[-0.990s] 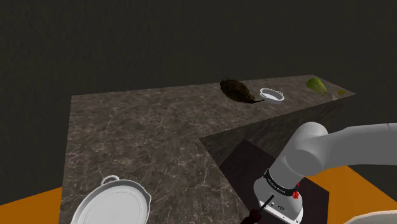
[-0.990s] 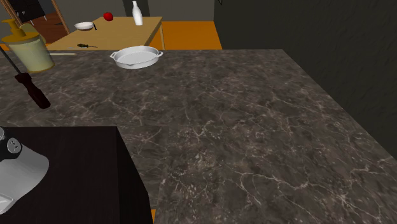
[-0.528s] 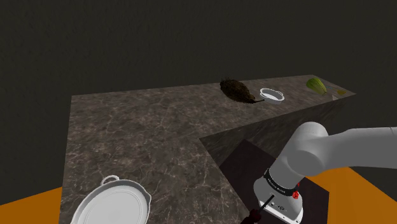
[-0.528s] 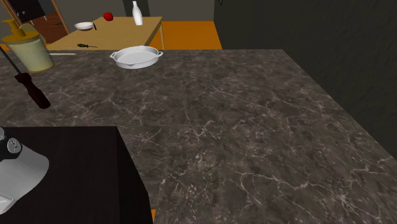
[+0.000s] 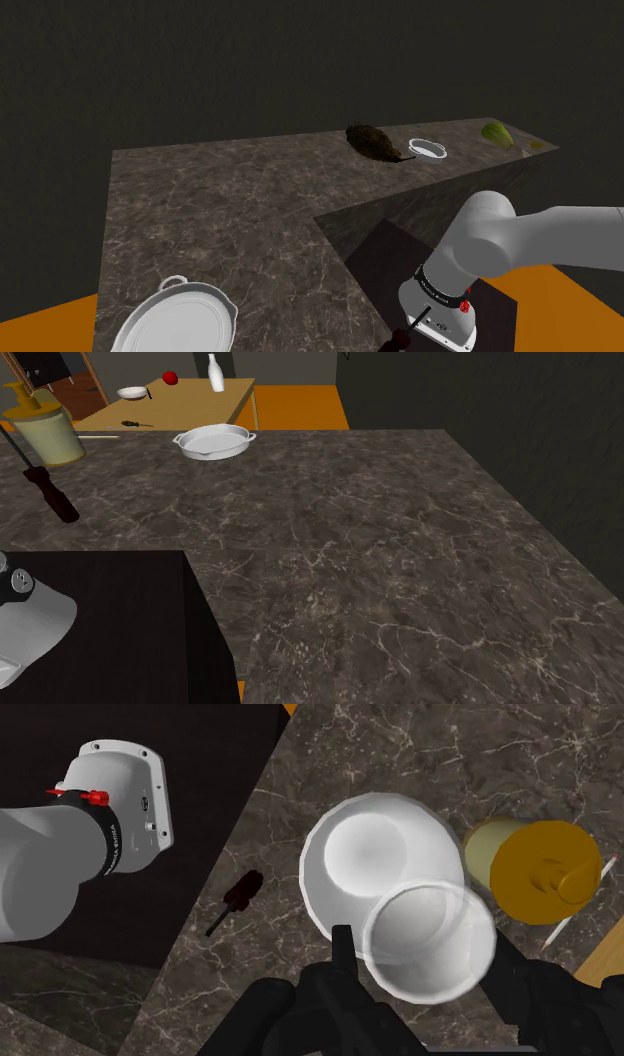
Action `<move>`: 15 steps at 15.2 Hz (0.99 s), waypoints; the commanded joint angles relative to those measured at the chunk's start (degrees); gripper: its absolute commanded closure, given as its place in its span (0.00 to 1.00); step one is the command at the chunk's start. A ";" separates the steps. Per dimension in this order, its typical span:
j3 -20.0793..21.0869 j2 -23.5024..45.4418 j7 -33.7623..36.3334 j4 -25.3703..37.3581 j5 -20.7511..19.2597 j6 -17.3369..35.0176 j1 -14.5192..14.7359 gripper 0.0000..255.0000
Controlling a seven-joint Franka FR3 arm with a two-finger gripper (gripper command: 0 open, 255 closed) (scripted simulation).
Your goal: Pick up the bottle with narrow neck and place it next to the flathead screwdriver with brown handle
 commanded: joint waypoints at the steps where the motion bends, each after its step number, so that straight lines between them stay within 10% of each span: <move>1: 0.23 -1.15 -0.47 -2.05 0.38 0.98 0.47 1.00; 15: 2.88 -8.39 -3.42 -15.26 3.55 7.34 3.63 1.00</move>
